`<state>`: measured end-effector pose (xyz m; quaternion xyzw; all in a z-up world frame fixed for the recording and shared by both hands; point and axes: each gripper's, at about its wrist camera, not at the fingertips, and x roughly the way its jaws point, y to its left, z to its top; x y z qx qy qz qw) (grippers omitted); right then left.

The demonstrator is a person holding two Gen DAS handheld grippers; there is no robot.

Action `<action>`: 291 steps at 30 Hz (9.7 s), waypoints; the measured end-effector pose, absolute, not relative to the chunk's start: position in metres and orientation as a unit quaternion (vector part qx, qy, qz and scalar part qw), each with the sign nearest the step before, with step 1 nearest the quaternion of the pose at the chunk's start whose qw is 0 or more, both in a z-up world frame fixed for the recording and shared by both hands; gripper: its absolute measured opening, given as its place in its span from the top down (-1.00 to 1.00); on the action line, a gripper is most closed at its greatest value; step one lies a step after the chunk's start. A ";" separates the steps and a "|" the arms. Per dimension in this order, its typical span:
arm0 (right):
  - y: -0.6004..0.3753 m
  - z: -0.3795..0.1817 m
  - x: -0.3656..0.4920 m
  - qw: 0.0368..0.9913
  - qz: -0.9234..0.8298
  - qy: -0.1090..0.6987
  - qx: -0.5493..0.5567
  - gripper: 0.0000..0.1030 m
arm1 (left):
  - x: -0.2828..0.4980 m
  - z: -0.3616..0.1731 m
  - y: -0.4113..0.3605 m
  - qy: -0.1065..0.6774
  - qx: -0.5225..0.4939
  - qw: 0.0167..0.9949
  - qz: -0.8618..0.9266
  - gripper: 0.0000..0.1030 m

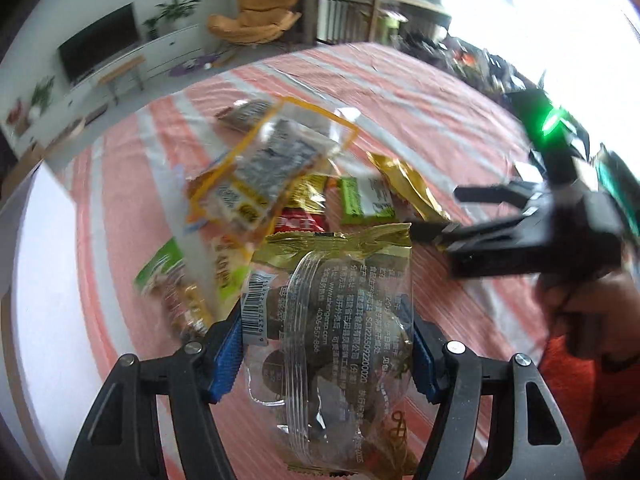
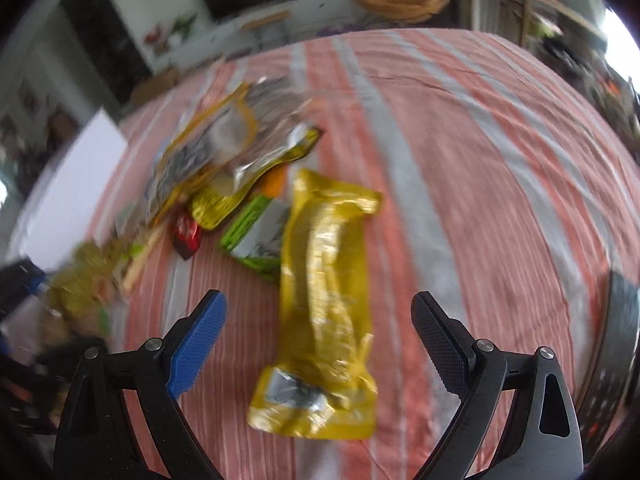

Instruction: Organize snacks

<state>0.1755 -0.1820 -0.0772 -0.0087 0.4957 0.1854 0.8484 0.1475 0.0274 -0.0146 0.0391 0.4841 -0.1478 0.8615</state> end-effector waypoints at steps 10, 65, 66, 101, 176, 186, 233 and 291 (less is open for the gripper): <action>-0.171 -0.093 0.179 0.843 0.140 0.517 -0.050 0.05 | 0.121 0.023 0.064 0.454 -0.018 0.881 -0.134 -0.32; -0.150 -0.079 0.150 0.894 0.087 0.437 -0.052 -0.44 | 0.133 -0.030 0.035 0.420 -0.074 0.904 -0.025 -0.99; -0.146 -0.084 0.158 0.894 0.088 0.435 -0.055 -0.44 | 0.134 -0.039 0.033 0.424 -0.066 0.903 -0.013 -0.99; -0.150 -0.107 0.184 0.892 0.089 0.441 -0.039 -0.75 | 0.142 -0.103 0.060 0.451 -0.056 0.886 0.095 -0.99; -0.152 -0.107 0.184 0.893 0.087 0.441 -0.035 -0.78 | 0.204 -0.079 0.133 0.523 -0.122 0.840 0.083 -0.85; -0.152 -0.107 0.184 0.892 0.087 0.441 -0.035 -0.78 | 0.195 -0.080 0.148 0.525 -0.131 0.835 0.096 -0.64; -0.173 -0.072 0.189 0.840 0.182 0.505 0.080 -0.01 | 0.089 -0.015 0.135 0.470 -0.169 0.866 -0.032 0.27; -0.161 -0.099 0.165 0.888 0.115 0.442 -0.055 -0.51 | 0.145 -0.102 0.077 0.446 -0.082 0.891 0.024 -0.98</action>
